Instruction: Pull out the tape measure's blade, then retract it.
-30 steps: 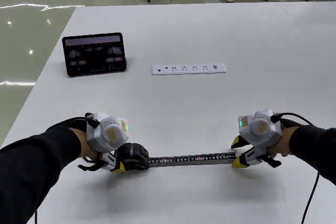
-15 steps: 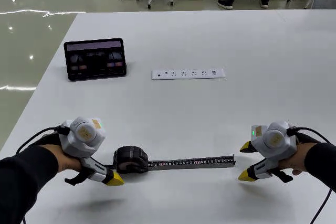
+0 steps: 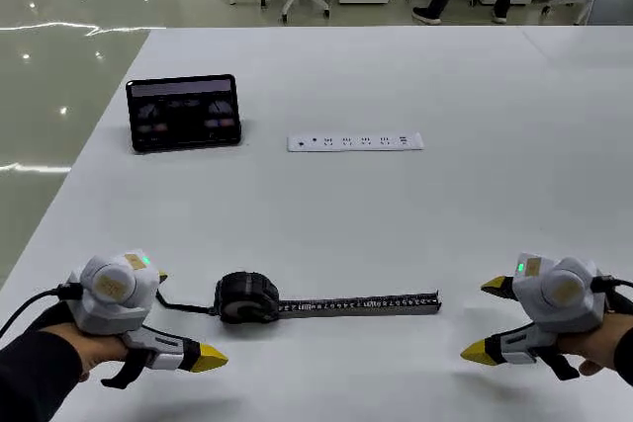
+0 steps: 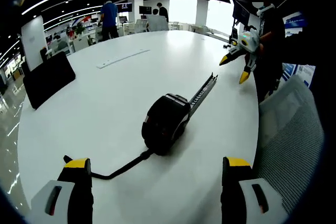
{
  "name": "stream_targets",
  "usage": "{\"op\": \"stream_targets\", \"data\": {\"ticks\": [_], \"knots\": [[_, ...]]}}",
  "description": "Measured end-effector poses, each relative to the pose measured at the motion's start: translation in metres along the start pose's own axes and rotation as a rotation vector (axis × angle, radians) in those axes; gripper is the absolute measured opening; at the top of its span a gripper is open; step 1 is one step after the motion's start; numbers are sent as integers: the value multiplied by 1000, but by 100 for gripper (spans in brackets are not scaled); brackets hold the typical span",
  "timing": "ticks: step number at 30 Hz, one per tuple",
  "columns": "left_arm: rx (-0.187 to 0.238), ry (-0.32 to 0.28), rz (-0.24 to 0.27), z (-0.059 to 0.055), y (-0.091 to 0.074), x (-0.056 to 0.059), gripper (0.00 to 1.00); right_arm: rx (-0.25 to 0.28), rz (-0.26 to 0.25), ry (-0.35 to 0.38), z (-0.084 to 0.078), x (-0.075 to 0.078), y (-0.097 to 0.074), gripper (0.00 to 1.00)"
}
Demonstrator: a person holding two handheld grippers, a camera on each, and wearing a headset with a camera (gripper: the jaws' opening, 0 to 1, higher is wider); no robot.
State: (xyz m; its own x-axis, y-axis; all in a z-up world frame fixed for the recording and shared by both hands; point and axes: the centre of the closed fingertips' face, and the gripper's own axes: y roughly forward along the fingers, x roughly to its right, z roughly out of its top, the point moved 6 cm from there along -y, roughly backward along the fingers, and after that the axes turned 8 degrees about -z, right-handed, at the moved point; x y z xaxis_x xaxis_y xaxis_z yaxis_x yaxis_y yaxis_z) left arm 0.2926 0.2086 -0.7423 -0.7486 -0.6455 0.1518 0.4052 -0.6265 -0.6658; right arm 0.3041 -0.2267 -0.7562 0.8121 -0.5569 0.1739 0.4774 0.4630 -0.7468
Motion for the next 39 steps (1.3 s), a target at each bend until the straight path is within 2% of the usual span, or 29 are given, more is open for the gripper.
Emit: {"op": "stream_targets", "data": {"ticks": [1, 2, 4, 5, 7, 8, 9, 11, 14, 17, 19, 20, 22, 25, 30, 33, 39], "knots": [[66, -53, -2, 4, -3, 4, 100, 14, -11, 9, -1, -2, -3, 68], [83, -74, 8, 3, -7, 4, 100, 21, -25, 14, -2, -3, -6, 69], [110, -42, 35, 2, -14, 5, 100, 54, -59, 47, 0, -6, -13, 72], [114, -49, 33, 0, -17, 8, 100, 75, -78, 56, 1, -6, -17, 73], [134, -46, 42, -1, -23, 11, 100, 79, -100, 60, -1, -7, -22, 77], [185, -5, 64, 2, -27, 10, 100, 91, -109, 81, -2, -7, -25, 79], [217, 7, 73, 2, -30, 11, 100, 101, -114, 96, -3, -7, -28, 81], [218, -44, 88, -5, -37, 12, 100, 119, -115, 115, -6, -11, -34, 82], [239, -38, 112, -13, -46, 11, 100, 138, -128, 123, -12, -19, -43, 86], [248, -67, 128, -21, -51, 13, 100, 141, -137, 147, -21, -22, -48, 89], [274, -73, 147, -25, -54, 16, 100, 165, -150, 205, -23, -24, -51, 94], [287, -79, 158, -28, -56, 15, 100, 168, -153, 201, -25, -27, -53, 96], [292, -87, 158, -32, -58, 16, 100, 167, -172, 202, -28, -30, -54, 100], [280, -76, 160, -39, -59, 17, 100, 167, -183, 215, -33, -32, -59, 100], [298, -84, 173, -40, -66, 13, 100, 158, -172, 231, -41, -29, -62, 100], [305, -75, 177, -39, -68, 13, 100, 154, -180, 216, -42, -29, -65, 100], [292, -67, 161, -41, -65, 11, 100, 158, -190, 216, -42, -25, -69, 100]]}}
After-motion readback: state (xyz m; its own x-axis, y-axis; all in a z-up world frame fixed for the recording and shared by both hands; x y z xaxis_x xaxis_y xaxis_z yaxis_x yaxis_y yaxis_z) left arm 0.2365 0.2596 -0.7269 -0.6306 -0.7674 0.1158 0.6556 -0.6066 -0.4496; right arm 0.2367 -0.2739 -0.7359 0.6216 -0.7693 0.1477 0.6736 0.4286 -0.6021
